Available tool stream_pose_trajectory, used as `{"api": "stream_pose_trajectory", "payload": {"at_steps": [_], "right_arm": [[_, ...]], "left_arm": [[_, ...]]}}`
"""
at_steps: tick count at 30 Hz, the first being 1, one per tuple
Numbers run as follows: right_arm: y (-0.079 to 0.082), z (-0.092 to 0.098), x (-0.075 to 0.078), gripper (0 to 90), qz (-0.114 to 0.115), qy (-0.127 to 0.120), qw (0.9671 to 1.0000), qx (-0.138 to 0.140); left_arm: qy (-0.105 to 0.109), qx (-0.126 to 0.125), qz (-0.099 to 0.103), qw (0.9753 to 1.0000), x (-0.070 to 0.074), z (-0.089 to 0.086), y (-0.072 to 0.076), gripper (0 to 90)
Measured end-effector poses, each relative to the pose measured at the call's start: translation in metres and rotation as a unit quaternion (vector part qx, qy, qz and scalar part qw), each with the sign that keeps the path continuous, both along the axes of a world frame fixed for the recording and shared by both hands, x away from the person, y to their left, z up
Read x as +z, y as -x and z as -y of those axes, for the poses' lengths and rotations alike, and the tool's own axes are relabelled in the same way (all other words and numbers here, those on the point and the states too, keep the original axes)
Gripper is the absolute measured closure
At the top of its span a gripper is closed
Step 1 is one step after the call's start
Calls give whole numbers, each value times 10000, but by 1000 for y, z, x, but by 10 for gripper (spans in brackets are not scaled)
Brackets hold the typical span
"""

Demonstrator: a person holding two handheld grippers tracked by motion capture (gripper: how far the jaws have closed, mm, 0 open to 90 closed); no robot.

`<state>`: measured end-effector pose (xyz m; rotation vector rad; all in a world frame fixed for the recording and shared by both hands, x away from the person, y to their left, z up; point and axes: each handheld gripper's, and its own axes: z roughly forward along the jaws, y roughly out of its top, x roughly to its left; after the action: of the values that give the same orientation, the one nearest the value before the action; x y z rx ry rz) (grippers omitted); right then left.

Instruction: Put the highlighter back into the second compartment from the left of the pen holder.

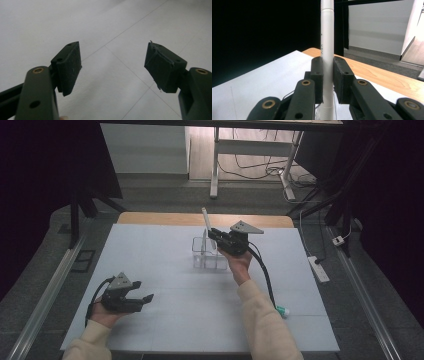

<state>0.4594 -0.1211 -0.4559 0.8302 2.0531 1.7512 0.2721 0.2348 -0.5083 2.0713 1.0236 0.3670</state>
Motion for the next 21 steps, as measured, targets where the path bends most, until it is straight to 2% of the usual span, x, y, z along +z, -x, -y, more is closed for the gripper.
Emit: {"api": "stream_pose_trajectory", "payload": {"at_steps": [7,8,10,11,14,21], "right_arm": [[0,-4,-3,772,5,11,10000,-35],[0,-4,-4,723,35,78,9999,-62],[1,-6,-4,445,67,126,9997,-211],[2,-6,-3,413,47,151,9995,-255],[4,-5,0,379,93,219,9994,-264],[5,3,3,399,-18,339,9993,-181]], "left_arm": [[-1,-2,0,10000,0,0,0,296],[1,-2,2,10000,0,-1,0,296],[-3,-1,7,10000,0,-1,0,295],[-4,0,7,10000,0,-1,0,296],[-1,3,-4,10000,0,0,0,295],[-7,4,0,10000,0,0,0,295]]}}
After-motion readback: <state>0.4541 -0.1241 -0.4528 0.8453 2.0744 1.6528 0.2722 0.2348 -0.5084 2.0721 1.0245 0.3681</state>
